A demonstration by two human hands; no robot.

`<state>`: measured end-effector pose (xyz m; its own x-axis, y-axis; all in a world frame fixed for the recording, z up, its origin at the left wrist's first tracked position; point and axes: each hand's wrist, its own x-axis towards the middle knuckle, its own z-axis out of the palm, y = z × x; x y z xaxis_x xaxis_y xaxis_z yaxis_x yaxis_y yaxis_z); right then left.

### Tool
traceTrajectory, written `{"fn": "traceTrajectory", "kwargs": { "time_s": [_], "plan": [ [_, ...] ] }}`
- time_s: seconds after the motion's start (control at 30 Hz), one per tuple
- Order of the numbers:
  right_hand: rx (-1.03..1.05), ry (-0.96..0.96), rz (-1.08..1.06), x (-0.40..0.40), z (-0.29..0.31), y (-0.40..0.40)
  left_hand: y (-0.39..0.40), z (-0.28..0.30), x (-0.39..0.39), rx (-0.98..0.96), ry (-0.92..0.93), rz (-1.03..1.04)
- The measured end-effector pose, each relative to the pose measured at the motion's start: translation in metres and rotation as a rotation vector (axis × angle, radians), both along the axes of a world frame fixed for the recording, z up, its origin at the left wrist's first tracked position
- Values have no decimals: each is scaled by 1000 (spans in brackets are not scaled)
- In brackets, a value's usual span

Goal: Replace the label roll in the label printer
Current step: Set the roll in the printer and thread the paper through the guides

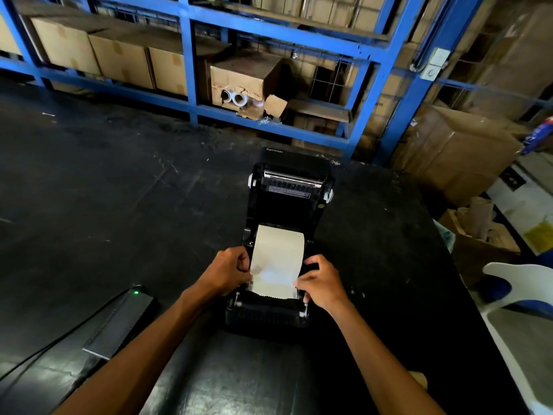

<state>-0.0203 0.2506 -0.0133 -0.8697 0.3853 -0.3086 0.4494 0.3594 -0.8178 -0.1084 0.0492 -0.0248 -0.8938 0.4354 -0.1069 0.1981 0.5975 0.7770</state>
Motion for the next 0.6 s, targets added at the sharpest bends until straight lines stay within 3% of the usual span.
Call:
{"fn": "traceTrajectory", "kwargs": {
  "time_s": [0.2, 0.6],
  "plan": [
    [9, -55, 74, 0, 5, 4, 2, -3, 4, 75, -4, 63],
    [-87, -18, 30, 3, 7, 1, 0, 2, -1, 2, -29, -20]
  ]
}}
